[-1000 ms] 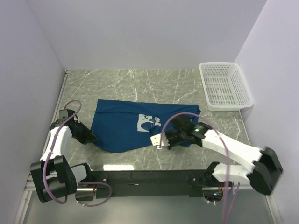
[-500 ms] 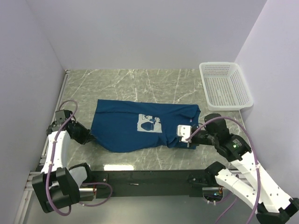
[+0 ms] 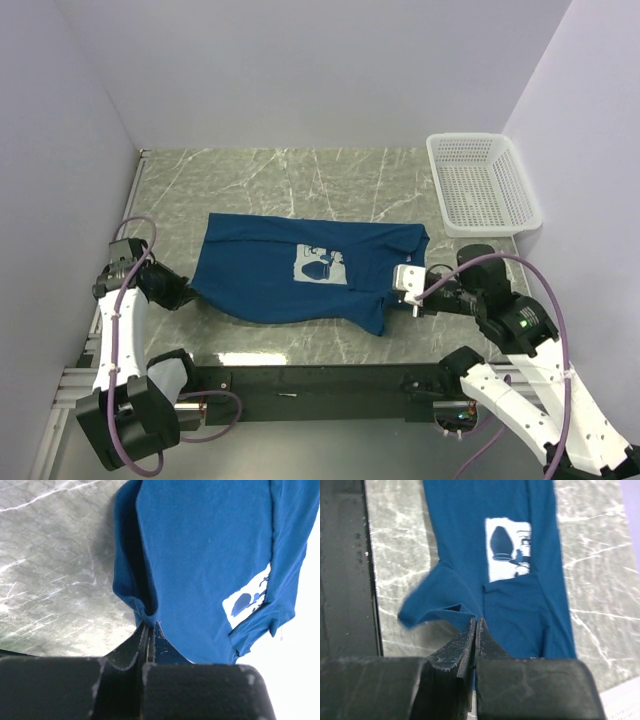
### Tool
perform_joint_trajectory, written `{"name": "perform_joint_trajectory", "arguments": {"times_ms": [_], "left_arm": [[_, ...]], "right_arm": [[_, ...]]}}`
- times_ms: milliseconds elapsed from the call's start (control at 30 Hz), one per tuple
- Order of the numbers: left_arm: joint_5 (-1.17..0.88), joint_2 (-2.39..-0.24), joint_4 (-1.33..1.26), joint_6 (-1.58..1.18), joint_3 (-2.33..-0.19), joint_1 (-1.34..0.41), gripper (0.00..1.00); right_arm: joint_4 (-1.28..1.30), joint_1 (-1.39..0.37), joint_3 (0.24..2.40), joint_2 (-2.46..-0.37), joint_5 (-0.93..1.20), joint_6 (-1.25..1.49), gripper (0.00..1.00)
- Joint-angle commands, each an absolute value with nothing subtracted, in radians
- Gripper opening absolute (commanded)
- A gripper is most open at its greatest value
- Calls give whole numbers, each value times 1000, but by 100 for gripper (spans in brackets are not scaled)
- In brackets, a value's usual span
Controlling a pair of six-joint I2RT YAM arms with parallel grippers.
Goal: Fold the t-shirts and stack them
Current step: Fold the tshirt
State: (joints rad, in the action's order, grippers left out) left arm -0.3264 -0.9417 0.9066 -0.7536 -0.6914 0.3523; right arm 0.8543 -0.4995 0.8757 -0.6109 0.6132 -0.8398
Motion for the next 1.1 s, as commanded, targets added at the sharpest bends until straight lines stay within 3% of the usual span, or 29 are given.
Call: {"name": "perform_joint_trajectory", "arguments": {"times_ms": [0, 633, 1067], "left_arm": [[-324, -917, 913, -776, -739, 368, 0], [-322, -937, 897, -805, -822, 410, 0], [-347, -1077, 793, -805, -825, 414, 0]], "right_arm": [[858, -476, 927, -584, 600, -818, 0], [785, -411, 934, -583, 491, -775, 0], [654, -379, 914, -707, 469, -759, 0]]}}
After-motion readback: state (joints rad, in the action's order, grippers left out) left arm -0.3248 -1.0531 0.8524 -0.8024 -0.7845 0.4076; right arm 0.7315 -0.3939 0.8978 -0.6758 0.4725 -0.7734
